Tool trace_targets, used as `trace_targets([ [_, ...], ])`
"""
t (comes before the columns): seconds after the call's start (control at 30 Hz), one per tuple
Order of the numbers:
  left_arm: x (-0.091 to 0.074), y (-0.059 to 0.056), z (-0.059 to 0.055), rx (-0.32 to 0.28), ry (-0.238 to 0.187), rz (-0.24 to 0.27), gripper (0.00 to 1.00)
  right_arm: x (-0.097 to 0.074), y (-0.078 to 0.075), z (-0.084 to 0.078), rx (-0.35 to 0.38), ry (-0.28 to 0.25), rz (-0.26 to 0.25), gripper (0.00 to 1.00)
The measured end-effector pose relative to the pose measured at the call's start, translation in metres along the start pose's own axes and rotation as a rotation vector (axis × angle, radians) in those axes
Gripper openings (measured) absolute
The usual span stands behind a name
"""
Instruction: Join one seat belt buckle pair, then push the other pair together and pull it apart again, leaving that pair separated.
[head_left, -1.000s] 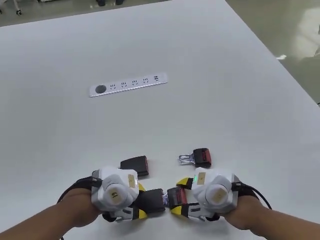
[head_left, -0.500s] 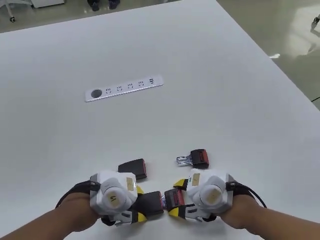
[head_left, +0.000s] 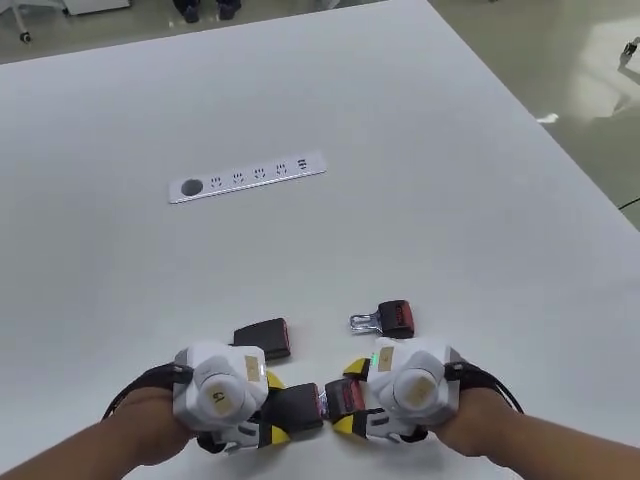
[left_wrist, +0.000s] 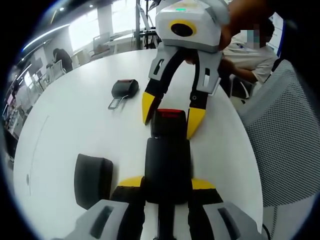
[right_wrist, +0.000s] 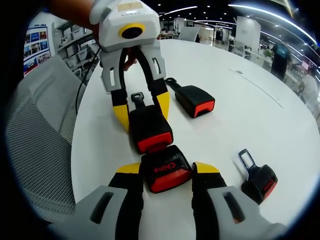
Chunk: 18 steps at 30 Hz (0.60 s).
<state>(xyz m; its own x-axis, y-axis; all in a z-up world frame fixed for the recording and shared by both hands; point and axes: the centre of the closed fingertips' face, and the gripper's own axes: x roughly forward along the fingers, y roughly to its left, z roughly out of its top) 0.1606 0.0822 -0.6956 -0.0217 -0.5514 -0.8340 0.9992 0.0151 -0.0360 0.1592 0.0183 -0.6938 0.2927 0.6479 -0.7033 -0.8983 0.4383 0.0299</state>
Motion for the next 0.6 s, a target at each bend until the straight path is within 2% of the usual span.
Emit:
trace_targets([
  [0.13,-0.0002,-0.0007,0.0003,-0.001,-0.004,0.002,0.33,-0.0002,0.0003,-0.0034,-0.016,0.004,0.007,0.35],
  [0.23,-0.0009,-0.0008,0.0001,-0.008,-0.028,0.0,0.33,0.0006,0.0009,-0.0037,-0.047,0.018,0.022,0.35],
  [0.43,-0.0013,0.0,0.001,-0.03,-0.054,-0.012,0.33,-0.0029,0.0002,-0.0045,-0.029,0.002,0.033,0.34],
  [0.6,-0.0023,-0.0006,0.0016,-0.02,-0.08,-0.016,0.33,-0.0048,0.0018,-0.0052,-0.028,-0.019,0.035,0.34],
])
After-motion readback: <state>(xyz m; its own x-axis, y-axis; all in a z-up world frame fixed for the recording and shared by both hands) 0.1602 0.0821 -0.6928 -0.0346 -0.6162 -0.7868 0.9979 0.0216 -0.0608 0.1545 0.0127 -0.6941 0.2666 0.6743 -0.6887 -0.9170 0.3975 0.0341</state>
